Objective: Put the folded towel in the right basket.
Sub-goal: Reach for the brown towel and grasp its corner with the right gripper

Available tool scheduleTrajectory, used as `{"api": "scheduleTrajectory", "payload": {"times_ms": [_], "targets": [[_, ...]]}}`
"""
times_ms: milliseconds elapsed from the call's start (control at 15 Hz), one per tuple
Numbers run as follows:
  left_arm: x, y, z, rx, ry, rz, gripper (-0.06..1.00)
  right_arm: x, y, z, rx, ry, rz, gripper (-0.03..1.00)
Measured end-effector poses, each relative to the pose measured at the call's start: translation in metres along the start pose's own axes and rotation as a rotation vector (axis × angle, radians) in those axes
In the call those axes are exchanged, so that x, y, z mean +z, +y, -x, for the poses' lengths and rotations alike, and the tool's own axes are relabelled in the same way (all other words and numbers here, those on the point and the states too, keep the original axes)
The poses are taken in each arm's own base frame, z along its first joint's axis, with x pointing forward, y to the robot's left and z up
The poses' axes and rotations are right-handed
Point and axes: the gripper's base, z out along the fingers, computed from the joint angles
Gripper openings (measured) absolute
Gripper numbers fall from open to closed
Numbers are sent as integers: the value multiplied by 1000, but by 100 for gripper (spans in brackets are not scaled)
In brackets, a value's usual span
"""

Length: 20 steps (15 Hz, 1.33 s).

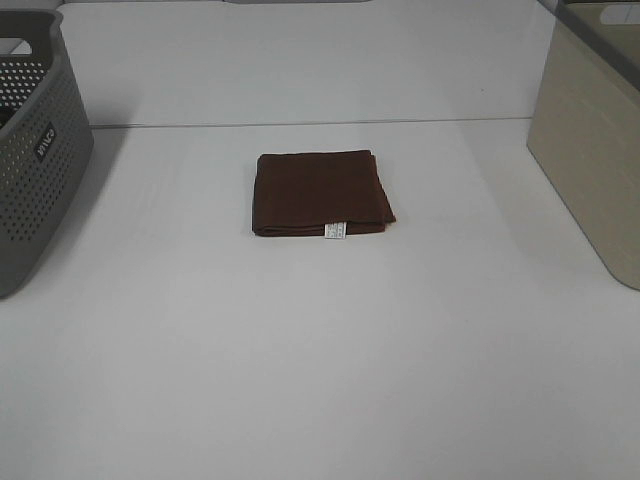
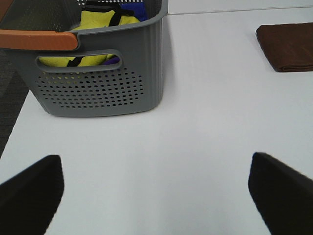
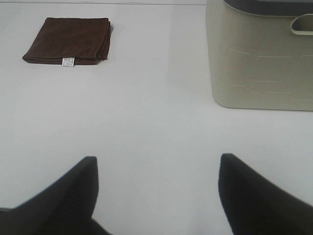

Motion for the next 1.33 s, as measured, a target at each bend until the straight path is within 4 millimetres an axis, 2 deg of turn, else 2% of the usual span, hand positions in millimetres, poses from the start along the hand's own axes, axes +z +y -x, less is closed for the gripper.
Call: {"api": "scheduleTrajectory", "payload": {"times_ms": [1133,1333], "targets": [[0,0,0,0,0,0,97,0,0,1,0,2,0,66],[0,0,0,0,0,0,97,9,-3,22,7,8,-3,66]]}}
